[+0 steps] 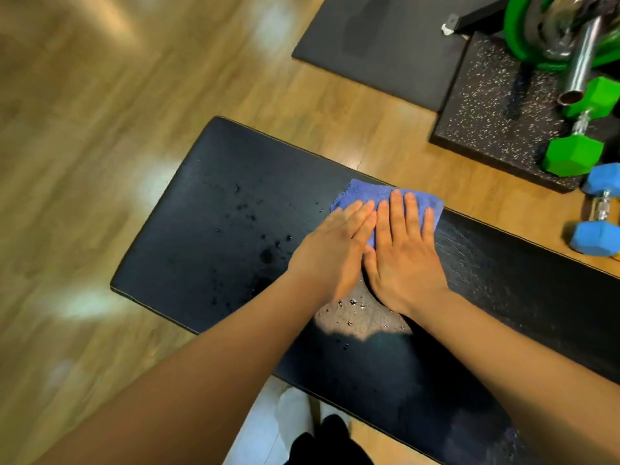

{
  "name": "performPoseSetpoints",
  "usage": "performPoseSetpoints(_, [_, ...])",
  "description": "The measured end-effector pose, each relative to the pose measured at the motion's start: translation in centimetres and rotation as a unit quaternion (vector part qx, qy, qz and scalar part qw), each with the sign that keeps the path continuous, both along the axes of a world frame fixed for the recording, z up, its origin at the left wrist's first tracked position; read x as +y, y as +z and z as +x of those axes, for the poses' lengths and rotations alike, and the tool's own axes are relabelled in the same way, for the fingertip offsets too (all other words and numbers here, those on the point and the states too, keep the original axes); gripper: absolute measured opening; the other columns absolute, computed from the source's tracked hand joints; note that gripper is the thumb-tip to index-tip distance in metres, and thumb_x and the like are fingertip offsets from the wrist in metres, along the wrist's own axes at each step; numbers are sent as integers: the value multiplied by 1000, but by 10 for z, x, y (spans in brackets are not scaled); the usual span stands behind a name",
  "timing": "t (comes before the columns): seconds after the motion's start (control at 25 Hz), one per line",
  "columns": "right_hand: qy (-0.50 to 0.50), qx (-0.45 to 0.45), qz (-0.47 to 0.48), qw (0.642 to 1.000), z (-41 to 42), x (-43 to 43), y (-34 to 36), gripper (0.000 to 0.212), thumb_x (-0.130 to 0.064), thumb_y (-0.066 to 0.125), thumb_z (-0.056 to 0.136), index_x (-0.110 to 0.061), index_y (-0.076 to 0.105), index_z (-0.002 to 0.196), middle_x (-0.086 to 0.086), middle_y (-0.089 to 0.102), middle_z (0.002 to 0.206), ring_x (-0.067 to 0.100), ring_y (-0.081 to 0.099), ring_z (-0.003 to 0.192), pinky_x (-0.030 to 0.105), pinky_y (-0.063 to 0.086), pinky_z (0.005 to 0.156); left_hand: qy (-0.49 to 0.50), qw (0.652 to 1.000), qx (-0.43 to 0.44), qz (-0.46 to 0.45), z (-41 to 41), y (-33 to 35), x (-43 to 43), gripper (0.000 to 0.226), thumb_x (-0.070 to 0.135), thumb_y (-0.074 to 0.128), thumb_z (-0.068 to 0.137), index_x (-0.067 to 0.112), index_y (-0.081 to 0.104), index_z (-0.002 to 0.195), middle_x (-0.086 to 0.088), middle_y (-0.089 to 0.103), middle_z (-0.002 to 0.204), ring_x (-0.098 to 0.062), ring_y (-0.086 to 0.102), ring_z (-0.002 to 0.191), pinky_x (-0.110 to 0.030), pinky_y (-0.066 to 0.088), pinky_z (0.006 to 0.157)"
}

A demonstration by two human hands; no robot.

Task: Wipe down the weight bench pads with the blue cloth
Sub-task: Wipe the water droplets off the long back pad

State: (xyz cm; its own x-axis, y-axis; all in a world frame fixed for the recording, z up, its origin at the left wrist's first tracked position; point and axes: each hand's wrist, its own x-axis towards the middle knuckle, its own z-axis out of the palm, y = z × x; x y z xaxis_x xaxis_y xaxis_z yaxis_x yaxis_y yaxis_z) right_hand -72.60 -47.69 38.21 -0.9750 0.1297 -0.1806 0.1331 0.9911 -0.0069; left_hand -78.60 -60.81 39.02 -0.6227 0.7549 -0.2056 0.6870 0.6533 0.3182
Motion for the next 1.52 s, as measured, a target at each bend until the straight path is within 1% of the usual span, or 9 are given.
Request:
performPoseSetpoints(0.12, [12,-7,-4,1000,-23,-21,0,72,-43,13,93,3,14,148,25,8,157,38,1,146,58,8,118,2,1000,22,-15,-19,-2,-23,57,17,26,99,7,5,151,-5,3,161,-18,0,148,-32,0,121])
performPoseSetpoints(0.24, [32,-11,-4,999,-54,-46,-1,71,-43,15,93,2,12,149,24,6,157,37,-1,146,56,4,119,-3,997,51,-57,-45,-5,-50,60,20,24,98,7,-3,150,-6,-5,161,-19,-4,148,-33,-2,121])
performPoseSetpoints(0.52, [112,-29,-35,993,-141,-115,0,69,-43,16,96,-3,2,151,18,-6,159,32,-12,146,51,-6,120,98,992,40,-62,-108,-7,-129,57,19,26,99,9,5,151,-6,3,161,-17,1,148,-34,5,122])
performPoseSetpoints(0.64, [156,-49,-29,986,-174,-128,3,69,-43,17,96,-5,1,151,17,-7,159,32,-10,146,51,-5,120,147,987,41,-57,-124,-4,-140,57,19,27,99,8,8,151,-8,5,161,-19,3,148,-34,4,121])
performPoseSetpoints(0.76, [156,-70,-33,985,-188,-133,8,70,-44,18,96,-6,-2,151,14,-10,159,29,-13,146,52,-5,120,182,983,12,-24,-131,3,-142,55,17,28,100,9,10,152,-6,6,161,-18,4,148,-29,3,119])
performPoseSetpoints(1.04, [110,-80,-42,990,-169,-151,8,68,-41,17,95,-10,-5,151,8,-14,159,27,-17,146,51,-7,120,173,985,-1,-22,-121,6,-150,55,20,30,101,12,11,152,-3,7,161,-15,6,148,-27,6,118])
performPoseSetpoints(1.28, [86,-48,-67,993,-109,-226,8,65,-38,19,96,-12,1,152,6,-9,160,26,-13,147,49,-7,120,146,988,35,-37,-67,-2,-226,52,20,24,101,6,13,150,-8,8,160,-21,8,148,-29,6,119])
performPoseSetpoints(1.4, [70,-15,-96,993,-69,-268,5,67,-39,18,91,-10,15,151,9,7,160,29,0,148,51,-1,119,98,991,40,-78,-33,-10,-264,60,22,16,91,-5,29,143,-21,29,152,-34,27,142,-42,20,118])
performPoseSetpoints(1.52, [57,-9,-89,994,-35,-299,2,66,-39,26,88,-9,30,147,9,22,157,31,14,146,53,11,119,111,991,44,-55,-3,-12,-292,55,16,32,84,-10,51,128,-26,52,135,-39,49,126,-45,39,107])
